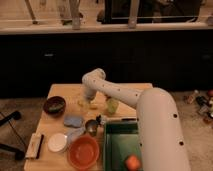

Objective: Place banana in paper cup

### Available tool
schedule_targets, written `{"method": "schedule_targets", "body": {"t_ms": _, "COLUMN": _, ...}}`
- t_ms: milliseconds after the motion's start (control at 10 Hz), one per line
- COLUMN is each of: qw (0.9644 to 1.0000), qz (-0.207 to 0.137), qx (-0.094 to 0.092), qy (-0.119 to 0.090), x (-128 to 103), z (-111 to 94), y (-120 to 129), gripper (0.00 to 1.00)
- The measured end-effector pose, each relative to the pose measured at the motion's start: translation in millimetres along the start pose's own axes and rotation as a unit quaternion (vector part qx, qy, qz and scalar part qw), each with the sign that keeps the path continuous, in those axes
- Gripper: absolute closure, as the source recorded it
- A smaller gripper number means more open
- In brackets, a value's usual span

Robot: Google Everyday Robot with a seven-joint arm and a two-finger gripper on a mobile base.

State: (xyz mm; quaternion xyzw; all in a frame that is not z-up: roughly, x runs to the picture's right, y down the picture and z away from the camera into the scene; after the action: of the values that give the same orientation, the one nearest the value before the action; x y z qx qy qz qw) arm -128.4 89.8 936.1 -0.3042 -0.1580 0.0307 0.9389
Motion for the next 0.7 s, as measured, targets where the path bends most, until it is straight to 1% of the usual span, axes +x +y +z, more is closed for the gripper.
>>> {"method": "schedule_targets", "body": {"t_ms": 400, "qw": 0.9997, "qz": 0.02, "qx": -0.01, "qy": 0.008, "x": 12.8, "z": 9.2, "y": -0.2, "gripper": 0.2}}
{"method": "schedule_targets", "body": {"t_ms": 500, "qw": 0.9996, "qz": 0.022, "qx": -0.014, "qy": 0.011, "x": 14.9, "z": 12.0, "y": -0.6, "gripper": 0.22}}
{"method": "schedule_targets", "body": {"t_ms": 600, "qw": 0.9995, "qz": 0.02, "qx": -0.017, "qy": 0.017, "x": 16.1, "z": 15.4, "y": -0.3, "gripper": 0.28}}
{"method": "schedule_targets", "body": {"t_ms": 700, "qw": 0.9995, "qz": 0.016, "qx": -0.018, "qy": 0.023, "x": 15.1, "z": 18.4, "y": -0.1, "gripper": 0.4}}
